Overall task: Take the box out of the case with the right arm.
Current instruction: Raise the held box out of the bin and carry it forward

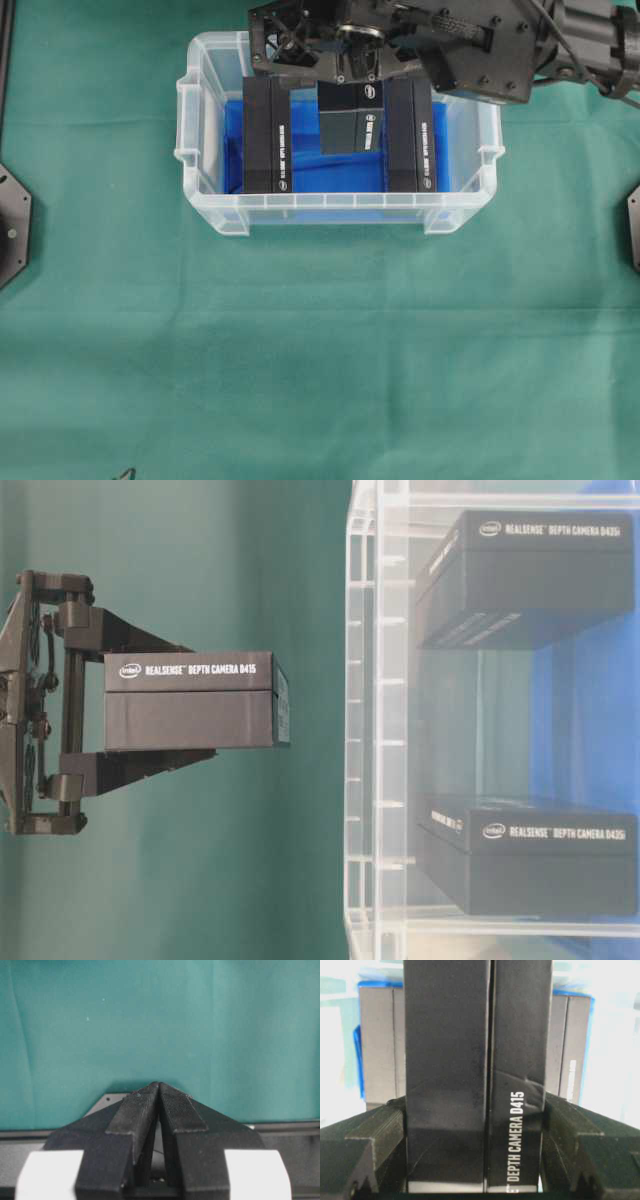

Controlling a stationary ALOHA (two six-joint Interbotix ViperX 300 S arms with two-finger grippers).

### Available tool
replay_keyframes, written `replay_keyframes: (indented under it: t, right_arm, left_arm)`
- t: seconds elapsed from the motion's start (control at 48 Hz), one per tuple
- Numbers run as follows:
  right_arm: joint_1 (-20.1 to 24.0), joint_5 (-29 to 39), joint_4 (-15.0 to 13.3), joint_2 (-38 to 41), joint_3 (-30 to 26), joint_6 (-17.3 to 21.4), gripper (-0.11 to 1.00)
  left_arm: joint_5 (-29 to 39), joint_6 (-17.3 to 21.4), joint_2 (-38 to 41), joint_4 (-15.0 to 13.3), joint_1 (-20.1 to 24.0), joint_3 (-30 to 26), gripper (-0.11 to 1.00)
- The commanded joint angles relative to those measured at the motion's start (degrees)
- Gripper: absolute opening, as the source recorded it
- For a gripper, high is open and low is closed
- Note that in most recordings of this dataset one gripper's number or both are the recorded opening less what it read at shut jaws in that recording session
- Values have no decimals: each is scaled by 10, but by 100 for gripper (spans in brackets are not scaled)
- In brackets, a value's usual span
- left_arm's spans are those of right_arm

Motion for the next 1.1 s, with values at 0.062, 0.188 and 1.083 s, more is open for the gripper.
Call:
replay_keyframes:
  t: [0.062,0.188,1.083]
  right_arm:
    - [2,0,-4,-33,-16,-1,65]
    - [2,0,-5,-33,-16,-1,65]
    - [120,30,-4,-29,-15,96,65]
  left_arm:
    - [-3,-1,2,1,0,-8,0]
    - [-3,-1,2,1,0,-8,0]
    - [-3,-1,2,1,0,-8,0]
